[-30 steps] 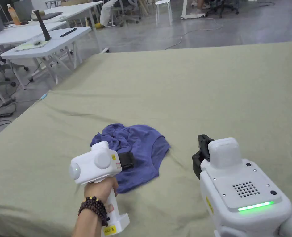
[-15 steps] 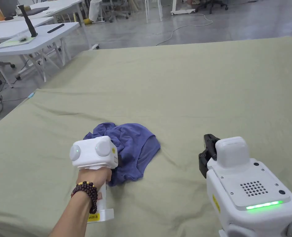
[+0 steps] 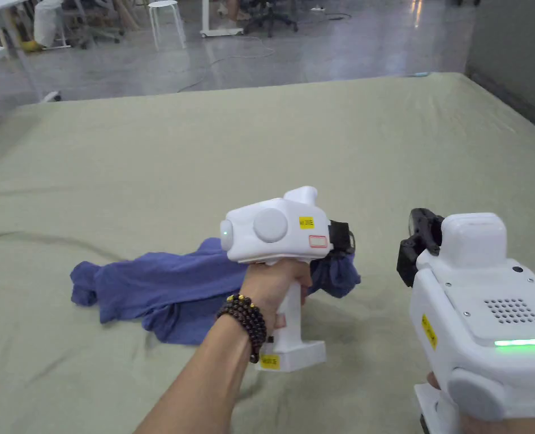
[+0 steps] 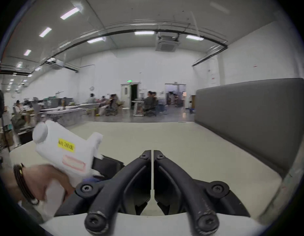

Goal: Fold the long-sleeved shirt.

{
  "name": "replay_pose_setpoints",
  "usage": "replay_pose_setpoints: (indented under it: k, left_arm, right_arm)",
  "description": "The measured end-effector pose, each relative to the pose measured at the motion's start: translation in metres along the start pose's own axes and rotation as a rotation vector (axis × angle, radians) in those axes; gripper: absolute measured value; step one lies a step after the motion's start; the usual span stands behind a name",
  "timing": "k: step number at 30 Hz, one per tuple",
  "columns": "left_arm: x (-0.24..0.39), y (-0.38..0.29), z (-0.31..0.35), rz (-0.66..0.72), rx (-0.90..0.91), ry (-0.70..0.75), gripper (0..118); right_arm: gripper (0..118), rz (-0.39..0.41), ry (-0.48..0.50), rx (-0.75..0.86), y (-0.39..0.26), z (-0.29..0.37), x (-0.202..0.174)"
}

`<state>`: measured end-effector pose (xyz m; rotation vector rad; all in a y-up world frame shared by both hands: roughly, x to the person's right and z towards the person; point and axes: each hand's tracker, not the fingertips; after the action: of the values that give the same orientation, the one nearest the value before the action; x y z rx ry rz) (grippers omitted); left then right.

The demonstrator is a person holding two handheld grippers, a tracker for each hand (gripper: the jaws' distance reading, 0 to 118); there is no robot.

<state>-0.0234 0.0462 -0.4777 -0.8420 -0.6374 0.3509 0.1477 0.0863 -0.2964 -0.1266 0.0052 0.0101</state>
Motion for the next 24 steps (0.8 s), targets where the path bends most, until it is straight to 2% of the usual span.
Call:
replay_pose_setpoints:
  k: [5, 8, 9, 10, 12, 13, 14, 16, 20, 22, 23, 24]
  left_arm:
    - [0.090, -0.025, -0.095, -0.080, -0.138, -0.143, 12]
    - [0.116, -0.045, -0.109, -0.187, -0.139, -0.039, 13]
    - [0.116, -0.048, -0.107, -0.188, -0.122, -0.005, 16]
    - [0.110, -0.051, -0.102, -0.173, -0.098, -0.013, 28]
    - [0.092, -0.049, -0.082, -0.113, -0.043, -0.061, 101]
    - [0.084, -0.049, -0.067, -0.098, -0.020, -0.070, 118]
    - [0.075, -0.047, -0.040, -0.090, 0.094, -0.077, 116]
    - [0.055, -0.044, 0.000, -0.088, 0.141, -0.011, 116]
    - [0.028, -0.083, 0.094, -0.155, 0.356, 0.207, 116]
    - [0.015, -0.105, 0.132, -0.161, 0.397, 0.310, 115]
    - [0.006, -0.118, 0.145, -0.160, 0.417, 0.360, 108]
    - [0.001, -0.129, 0.158, -0.160, 0.431, 0.411, 93]
  right_arm:
    - [0, -0.036, -0.164, 0.013, 0.005, 0.018, 0.062]
    - [0, -0.025, -0.236, -0.019, 0.005, 0.025, 0.078]
    - [0, -0.020, -0.239, -0.016, 0.004, 0.026, 0.080]
    - [0, -0.019, -0.234, -0.011, 0.002, 0.027, 0.082]
    - [0, -0.037, -0.219, -0.008, 0.001, 0.029, 0.083]
    - [0, -0.045, -0.212, -0.010, 0.001, 0.028, 0.082]
    - [0, -0.048, -0.201, -0.011, 0.000, 0.027, 0.080]
    - [0, -0.037, -0.179, -0.014, -0.003, 0.025, 0.072]
    - [0, -0.025, -0.120, -0.034, -0.009, 0.018, 0.055]
    - [0, -0.019, -0.100, -0.044, -0.013, 0.017, 0.046]
    - [0, -0.009, -0.103, -0.054, -0.014, 0.016, 0.041]
    - [0, -0.001, -0.103, -0.061, -0.016, 0.016, 0.038]
